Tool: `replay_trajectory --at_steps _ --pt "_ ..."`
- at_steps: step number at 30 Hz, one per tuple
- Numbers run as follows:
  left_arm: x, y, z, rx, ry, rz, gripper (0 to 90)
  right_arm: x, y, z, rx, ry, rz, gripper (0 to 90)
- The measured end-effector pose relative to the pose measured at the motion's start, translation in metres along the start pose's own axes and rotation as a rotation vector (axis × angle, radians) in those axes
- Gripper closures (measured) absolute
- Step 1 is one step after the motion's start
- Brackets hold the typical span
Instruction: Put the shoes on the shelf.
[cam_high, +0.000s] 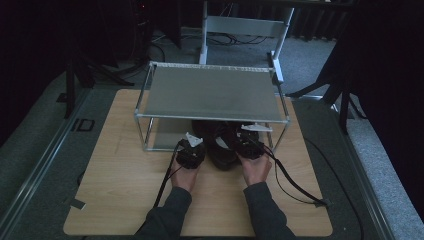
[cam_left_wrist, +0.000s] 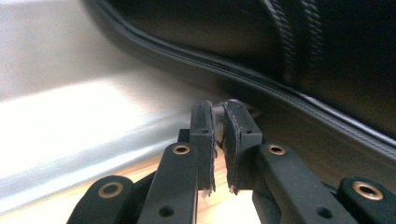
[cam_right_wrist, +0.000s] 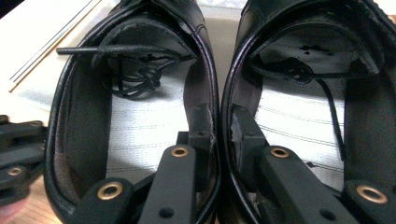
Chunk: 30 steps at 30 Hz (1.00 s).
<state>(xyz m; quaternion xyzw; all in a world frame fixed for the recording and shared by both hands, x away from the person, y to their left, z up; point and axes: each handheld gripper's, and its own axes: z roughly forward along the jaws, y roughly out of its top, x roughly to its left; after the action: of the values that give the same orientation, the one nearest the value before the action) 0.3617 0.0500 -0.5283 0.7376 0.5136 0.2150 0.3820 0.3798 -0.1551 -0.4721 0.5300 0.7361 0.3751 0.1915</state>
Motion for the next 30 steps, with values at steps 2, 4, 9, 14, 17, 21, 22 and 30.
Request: replay_trajectory --at_steps 2,4,9,14,17,21,22,30 --pt "0.002 0.000 -0.003 -0.018 0.013 -0.011 84.9 0.001 0.000 0.000 0.002 -0.008 -0.008 80.9" --pt "0.003 0.001 -0.004 -0.032 0.002 -0.019 87.1 0.001 0.001 0.001 0.001 -0.016 -0.011 80.8" --pt "0.000 0.003 0.005 -0.038 -0.033 -0.013 89.7 0.003 0.002 0.003 -0.002 -0.006 -0.013 80.8" --pt "0.007 0.005 0.015 -0.055 -0.068 -0.052 90.0 0.005 -0.001 0.006 -0.020 -0.013 -0.029 80.8" --pt "0.007 0.007 0.018 -0.061 -0.064 -0.057 90.0 0.006 -0.001 0.008 -0.035 -0.025 -0.029 80.9" --pt "0.007 0.014 0.024 -0.083 -0.063 -0.064 90.0 0.004 0.000 0.011 -0.077 -0.049 -0.014 80.9" --pt "0.007 0.016 0.025 -0.089 -0.071 -0.062 90.0 0.004 0.000 0.012 -0.088 -0.054 -0.012 80.9" --pt "0.003 0.021 0.031 -0.086 -0.060 -0.054 90.0 0.002 0.002 0.026 -0.138 -0.092 0.051 80.9"
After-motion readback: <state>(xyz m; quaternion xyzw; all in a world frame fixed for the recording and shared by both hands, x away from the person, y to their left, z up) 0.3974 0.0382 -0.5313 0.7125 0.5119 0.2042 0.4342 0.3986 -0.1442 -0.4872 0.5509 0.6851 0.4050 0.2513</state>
